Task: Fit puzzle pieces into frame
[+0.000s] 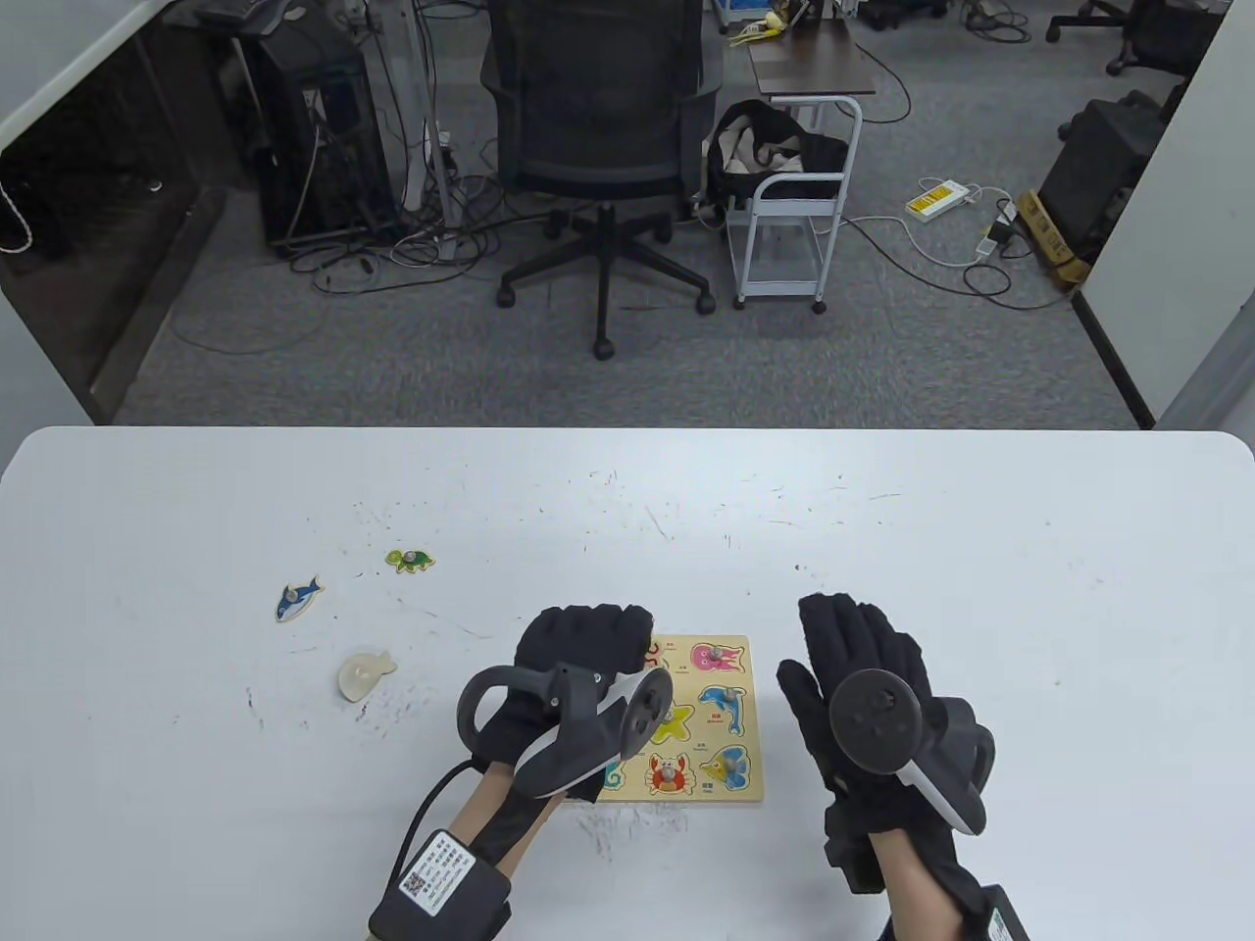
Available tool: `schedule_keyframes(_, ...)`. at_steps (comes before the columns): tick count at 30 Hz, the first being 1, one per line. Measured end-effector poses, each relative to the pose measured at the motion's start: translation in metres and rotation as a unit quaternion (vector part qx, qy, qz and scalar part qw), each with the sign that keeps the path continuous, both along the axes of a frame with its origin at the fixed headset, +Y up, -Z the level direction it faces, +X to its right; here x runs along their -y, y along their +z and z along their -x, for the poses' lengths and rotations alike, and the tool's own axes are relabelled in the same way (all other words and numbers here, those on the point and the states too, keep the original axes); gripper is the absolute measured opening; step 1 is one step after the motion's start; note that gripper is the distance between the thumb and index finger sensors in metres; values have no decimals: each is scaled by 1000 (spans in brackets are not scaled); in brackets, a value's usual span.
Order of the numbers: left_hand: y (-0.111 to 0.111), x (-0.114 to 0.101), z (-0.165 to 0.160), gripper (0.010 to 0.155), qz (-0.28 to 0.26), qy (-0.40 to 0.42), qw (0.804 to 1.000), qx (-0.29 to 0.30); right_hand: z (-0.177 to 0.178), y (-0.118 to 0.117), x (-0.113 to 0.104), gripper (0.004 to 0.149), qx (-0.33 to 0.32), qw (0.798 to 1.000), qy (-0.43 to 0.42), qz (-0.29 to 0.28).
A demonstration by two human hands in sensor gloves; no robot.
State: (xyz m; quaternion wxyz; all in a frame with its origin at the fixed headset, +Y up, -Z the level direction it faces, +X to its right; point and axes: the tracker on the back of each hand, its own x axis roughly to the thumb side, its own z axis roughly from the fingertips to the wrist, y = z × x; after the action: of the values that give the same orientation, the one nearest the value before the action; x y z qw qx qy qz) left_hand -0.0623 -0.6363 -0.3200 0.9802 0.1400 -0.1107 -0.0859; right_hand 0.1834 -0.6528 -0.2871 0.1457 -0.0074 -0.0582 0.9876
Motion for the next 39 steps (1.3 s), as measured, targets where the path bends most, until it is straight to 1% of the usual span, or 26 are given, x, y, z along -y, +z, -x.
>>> schedule_keyframes(3,-17,2,-8,47,21,-24,999,-13,-5,-3,2,68,19,1000,14,4)
schedule_keyframes(8,-39,12,-21,47,48,-48,997,-32,-7,-4,3,68,20,1000,8,12)
schedule_keyframes(15,-69,40,-33,47,92,-76,991,-57,-6,-4,3,68,16,1000,10,13)
schedule_keyframes(20,-82,63,-35,47,122,-84,987,-65,-7,-5,3,68,18,1000,8,17)
schedule_keyframes(26,-88,91,-40,47,149,-105,981,-64,-7,-5,3,68,17,1000,7,21)
schedule_keyframes(29,-88,102,-43,47,157,-119,978,-62,-6,-5,4,68,15,1000,7,23)
schedule_keyframes(39,-86,114,-46,46,161,-146,974,-59,-6,-6,4,68,9,999,6,31)
